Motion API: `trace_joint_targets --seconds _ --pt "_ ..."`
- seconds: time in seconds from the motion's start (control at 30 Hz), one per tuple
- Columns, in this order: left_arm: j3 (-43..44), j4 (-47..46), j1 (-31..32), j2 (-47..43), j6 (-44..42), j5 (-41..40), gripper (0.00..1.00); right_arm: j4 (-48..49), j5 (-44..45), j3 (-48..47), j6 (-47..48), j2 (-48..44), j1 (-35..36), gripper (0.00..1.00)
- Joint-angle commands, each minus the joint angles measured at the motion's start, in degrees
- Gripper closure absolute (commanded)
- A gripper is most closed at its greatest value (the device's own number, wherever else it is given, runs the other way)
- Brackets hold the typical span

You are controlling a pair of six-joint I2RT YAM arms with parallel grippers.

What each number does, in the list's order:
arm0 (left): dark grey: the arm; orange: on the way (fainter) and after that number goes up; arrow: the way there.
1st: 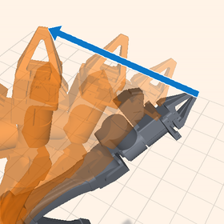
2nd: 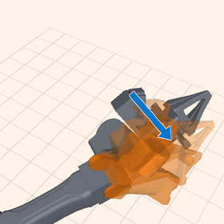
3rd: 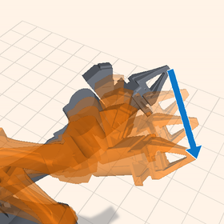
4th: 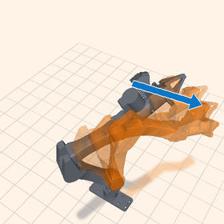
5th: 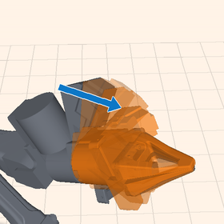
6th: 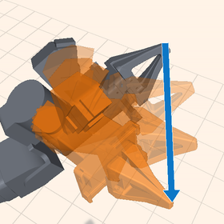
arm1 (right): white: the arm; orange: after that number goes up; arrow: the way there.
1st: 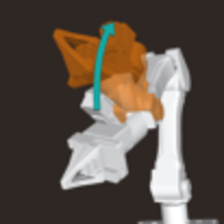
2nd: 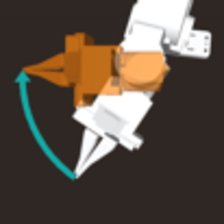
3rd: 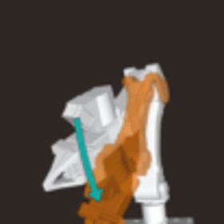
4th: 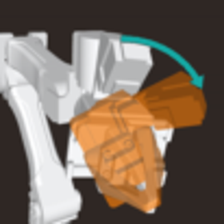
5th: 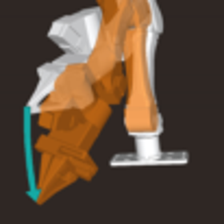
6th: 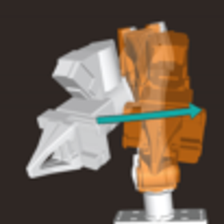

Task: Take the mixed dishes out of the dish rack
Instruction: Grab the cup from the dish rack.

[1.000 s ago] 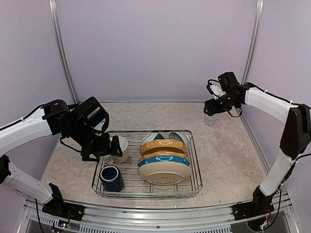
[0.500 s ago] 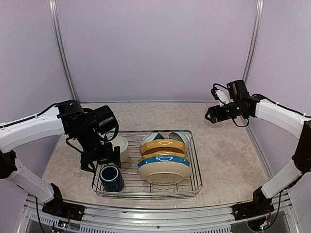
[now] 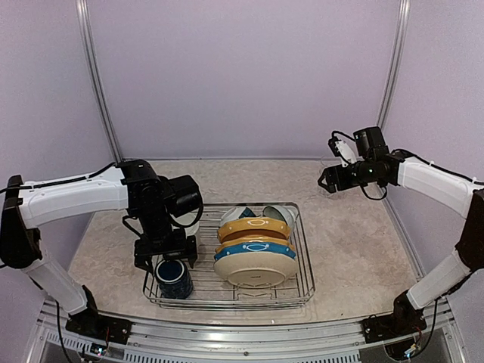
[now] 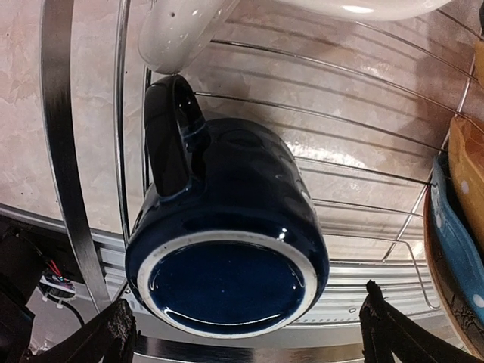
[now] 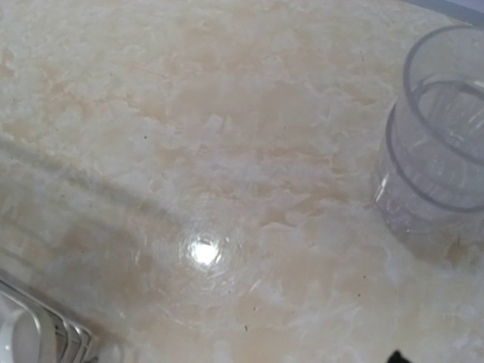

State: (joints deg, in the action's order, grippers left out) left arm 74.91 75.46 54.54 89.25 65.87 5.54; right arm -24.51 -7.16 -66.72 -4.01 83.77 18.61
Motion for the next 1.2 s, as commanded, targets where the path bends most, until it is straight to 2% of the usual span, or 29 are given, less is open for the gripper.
trace_joint_targets --seconds 0.0,0.83,0.93,1.17 --pt "0.11 1.99 0.99 1.13 1.67 -1.69 0.01 1.16 -0.76 1.5 -0.8 -1.35 0.28 0.2" --pt "-6.12 -6.37 -0.01 5.91 0.39 -4.53 0.04 0.07 0.04 1.33 -0.51 -1.77 0.33 0.2" --pt "-6.74 -7.01 0.04 5.85 0.07 -4.37 0.09 -0.2 0.05 1.45 -0.8 -1.94 0.29 0.2" --pt "-5.59 -4.61 0.65 4.39 0.14 -4.5 0.31 -1.07 0.61 1.13 -1.32 -3.24 0.29 0.2"
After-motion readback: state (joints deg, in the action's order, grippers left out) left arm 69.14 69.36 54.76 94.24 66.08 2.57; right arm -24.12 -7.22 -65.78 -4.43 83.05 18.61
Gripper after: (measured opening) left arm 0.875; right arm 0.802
